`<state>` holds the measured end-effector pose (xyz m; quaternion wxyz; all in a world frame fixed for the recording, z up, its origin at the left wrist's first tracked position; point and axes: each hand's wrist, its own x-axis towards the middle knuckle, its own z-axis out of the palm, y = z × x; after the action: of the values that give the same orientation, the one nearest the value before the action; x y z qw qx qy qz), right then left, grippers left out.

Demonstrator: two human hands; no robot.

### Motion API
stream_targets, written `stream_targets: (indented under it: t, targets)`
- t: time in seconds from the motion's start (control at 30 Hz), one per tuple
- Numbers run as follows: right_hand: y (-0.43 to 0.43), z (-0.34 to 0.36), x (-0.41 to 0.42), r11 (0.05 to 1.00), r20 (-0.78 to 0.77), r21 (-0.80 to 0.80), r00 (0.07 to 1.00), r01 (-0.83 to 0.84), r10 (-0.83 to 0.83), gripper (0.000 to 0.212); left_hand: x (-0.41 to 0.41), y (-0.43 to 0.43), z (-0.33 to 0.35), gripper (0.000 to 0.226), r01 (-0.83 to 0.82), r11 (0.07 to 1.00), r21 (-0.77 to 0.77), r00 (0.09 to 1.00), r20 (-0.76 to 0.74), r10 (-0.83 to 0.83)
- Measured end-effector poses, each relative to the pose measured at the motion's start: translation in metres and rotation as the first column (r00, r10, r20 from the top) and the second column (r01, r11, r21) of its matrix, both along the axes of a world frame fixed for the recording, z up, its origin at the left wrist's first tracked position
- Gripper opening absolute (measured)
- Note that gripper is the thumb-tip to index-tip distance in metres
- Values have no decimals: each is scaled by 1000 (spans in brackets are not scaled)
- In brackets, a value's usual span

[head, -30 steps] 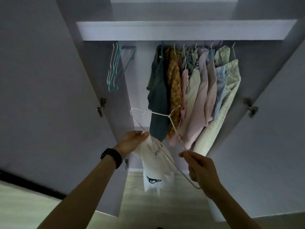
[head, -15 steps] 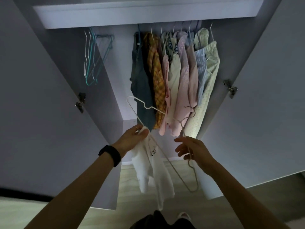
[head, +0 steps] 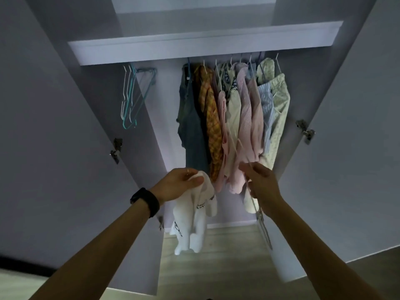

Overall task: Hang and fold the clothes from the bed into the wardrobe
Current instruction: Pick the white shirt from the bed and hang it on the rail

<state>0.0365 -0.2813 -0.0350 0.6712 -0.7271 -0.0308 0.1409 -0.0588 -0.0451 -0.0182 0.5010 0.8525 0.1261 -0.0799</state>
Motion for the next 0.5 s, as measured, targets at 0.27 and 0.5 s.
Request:
stream_targets:
  t: [0.27,0.5]
  targets:
    - [42,11,-29,843,110,-63,836,-534,538,29,-3,5,34,22,167,982,-90,984,70,-161]
    - [45,14,-19,959,173,-205,958,-194,230,19,-20,30,20,21,-162,977,142,946,304,113]
